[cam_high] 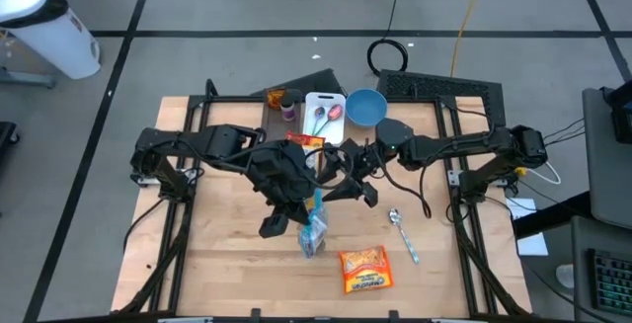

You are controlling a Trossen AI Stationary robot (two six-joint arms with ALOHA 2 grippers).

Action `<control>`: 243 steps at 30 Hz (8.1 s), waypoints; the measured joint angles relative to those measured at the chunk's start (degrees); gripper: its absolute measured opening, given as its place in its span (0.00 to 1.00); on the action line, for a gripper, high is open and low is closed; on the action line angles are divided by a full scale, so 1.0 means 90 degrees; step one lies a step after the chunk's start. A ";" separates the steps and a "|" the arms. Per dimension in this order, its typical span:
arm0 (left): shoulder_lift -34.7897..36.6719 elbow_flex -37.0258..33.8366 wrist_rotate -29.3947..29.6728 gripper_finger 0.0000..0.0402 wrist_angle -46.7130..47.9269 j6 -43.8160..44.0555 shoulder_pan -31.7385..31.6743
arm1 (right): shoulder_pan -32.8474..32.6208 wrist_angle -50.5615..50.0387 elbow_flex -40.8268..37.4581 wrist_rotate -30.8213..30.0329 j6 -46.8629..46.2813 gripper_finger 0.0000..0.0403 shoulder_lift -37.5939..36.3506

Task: Pick & Place Food Item
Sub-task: Put the blue noodle pack into the bottom black bin

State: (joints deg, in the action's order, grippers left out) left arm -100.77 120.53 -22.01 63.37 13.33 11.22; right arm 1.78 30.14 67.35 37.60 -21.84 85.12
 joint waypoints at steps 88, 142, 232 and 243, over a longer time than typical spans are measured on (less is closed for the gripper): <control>0.0010 0.0000 -0.2522 0.36 -0.0027 0.1887 -0.1479 | 0.0233 -0.0820 0.0000 -0.0238 0.0434 0.00 -0.0002; -0.0099 -0.0005 0.4090 0.44 -0.1055 -0.1739 -0.1897 | 0.1681 -0.3474 0.0002 -0.3840 0.0745 0.00 -0.1474; 0.0163 0.0000 0.2701 0.01 0.2113 -0.0654 -0.2213 | 0.1960 -0.4172 0.0007 -0.2146 0.0590 0.57 -0.1727; -0.0066 -0.0744 0.2728 0.01 0.2122 -0.0270 -0.2149 | 0.1438 -0.4402 -0.0923 -0.2184 0.0625 0.57 -0.1799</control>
State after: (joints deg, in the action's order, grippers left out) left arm -101.36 113.83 2.54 82.47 10.90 -8.12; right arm 14.72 -9.48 59.05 17.95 -16.22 68.93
